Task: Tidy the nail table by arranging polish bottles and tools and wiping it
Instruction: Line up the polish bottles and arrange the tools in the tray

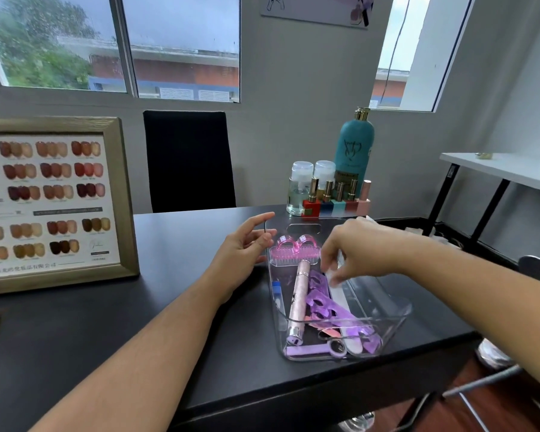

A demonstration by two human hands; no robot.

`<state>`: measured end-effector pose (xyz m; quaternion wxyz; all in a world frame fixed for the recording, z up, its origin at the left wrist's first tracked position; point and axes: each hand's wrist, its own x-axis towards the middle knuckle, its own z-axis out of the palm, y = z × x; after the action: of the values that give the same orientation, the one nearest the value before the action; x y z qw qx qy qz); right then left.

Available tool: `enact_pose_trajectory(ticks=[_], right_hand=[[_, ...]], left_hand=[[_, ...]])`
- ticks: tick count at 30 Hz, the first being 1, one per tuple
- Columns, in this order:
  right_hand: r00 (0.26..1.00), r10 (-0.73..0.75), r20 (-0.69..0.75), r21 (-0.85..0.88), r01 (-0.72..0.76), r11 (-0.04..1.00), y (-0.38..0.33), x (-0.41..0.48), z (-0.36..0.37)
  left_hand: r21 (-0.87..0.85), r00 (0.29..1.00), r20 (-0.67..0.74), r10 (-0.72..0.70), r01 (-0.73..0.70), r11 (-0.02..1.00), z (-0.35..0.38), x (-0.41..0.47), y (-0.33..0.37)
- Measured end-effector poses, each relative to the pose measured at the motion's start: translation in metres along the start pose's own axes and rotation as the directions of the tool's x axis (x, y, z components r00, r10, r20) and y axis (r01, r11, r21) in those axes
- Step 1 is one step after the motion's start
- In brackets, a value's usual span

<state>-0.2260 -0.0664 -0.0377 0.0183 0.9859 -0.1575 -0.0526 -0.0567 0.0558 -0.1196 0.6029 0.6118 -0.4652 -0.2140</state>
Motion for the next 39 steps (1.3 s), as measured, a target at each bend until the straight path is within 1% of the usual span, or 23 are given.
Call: enact_pose_trajectory(ticks=[3, 7, 10, 12, 13, 15, 17, 21, 23, 26, 29, 32, 33, 35, 37, 39], right_hand=[[0.999, 0.026, 0.040, -0.068, -0.023, 0.997, -0.001, -0.002, 0.006], [0.994, 0.059, 0.096, -0.100, -0.049, 0.994, 0.000, -0.003, 0.002], [0.991, 0.056, 0.124, -0.140, -0.038, 0.989, -0.001, -0.005, 0.000], [0.992, 0.047, 0.117, -0.164, -0.027, 0.986, -0.001, -0.008, -0.001], [0.993, 0.042, 0.108, -0.152, -0.026, 0.988, -0.001, -0.010, -0.002], [0.994, 0.039, 0.100, -0.075, -0.032, 0.997, -0.002, -0.014, -0.006], [0.991, 0.053, 0.127, -0.009, -0.052, 0.999, -0.005, -0.018, -0.009], [0.977, 0.073, 0.200, -0.007, -0.073, 0.997, -0.018, -0.022, -0.004], [0.974, 0.069, 0.215, 0.039, -0.079, 0.996, -0.020, -0.022, -0.003], [0.969, 0.060, 0.238, 0.204, -0.111, 0.973, -0.019, -0.022, -0.007], [0.968, 0.073, 0.241, 0.378, -0.163, 0.911, -0.014, -0.022, -0.012], [0.975, 0.156, 0.156, 0.484, -0.213, 0.849, -0.008, -0.017, -0.015], [0.973, 0.195, 0.125, 0.504, -0.231, 0.832, -0.007, -0.014, -0.014], [0.962, 0.250, 0.108, 0.525, -0.269, 0.808, -0.008, -0.007, -0.011], [0.954, 0.274, 0.118, 0.493, -0.296, 0.818, -0.012, -0.002, -0.004], [0.949, 0.290, 0.127, 0.425, -0.316, 0.848, -0.016, 0.003, 0.003]], left_hand=[[-0.009, 1.000, -0.002, -0.002, 0.002, 1.000, 0.001, 0.000, 0.000], [-0.017, 1.000, -0.009, -0.011, 0.010, 1.000, 0.002, 0.000, -0.001], [-0.008, 1.000, -0.009, -0.010, 0.009, 1.000, 0.002, 0.000, 0.000], [-0.010, 1.000, -0.006, -0.008, 0.008, 1.000, 0.002, 0.000, 0.000], [-0.014, 1.000, -0.004, -0.008, 0.007, 1.000, 0.002, 0.000, 0.000], [-0.015, 1.000, -0.003, -0.008, 0.008, 1.000, 0.002, 0.000, 0.001], [-0.009, 1.000, -0.006, -0.008, 0.008, 1.000, 0.002, 0.000, 0.001], [-0.007, 1.000, -0.009, -0.012, 0.012, 1.000, 0.003, -0.001, 0.002], [-0.012, 1.000, -0.010, -0.013, 0.013, 1.000, 0.003, -0.002, 0.002], [-0.007, 1.000, -0.011, -0.015, 0.015, 1.000, 0.003, -0.002, 0.003], [-0.012, 1.000, -0.010, -0.020, 0.020, 1.000, 0.003, -0.002, 0.003], [-0.011, 1.000, -0.011, -0.024, 0.024, 1.000, 0.003, -0.002, 0.004], [-0.008, 1.000, -0.013, -0.025, 0.024, 1.000, 0.003, -0.002, 0.004], [-0.009, 1.000, -0.015, -0.027, 0.027, 1.000, 0.003, -0.002, 0.004], [-0.009, 1.000, -0.015, -0.028, 0.027, 1.000, 0.004, -0.002, 0.004], [0.001, 1.000, -0.014, -0.025, 0.025, 1.000, 0.004, -0.002, 0.004]])
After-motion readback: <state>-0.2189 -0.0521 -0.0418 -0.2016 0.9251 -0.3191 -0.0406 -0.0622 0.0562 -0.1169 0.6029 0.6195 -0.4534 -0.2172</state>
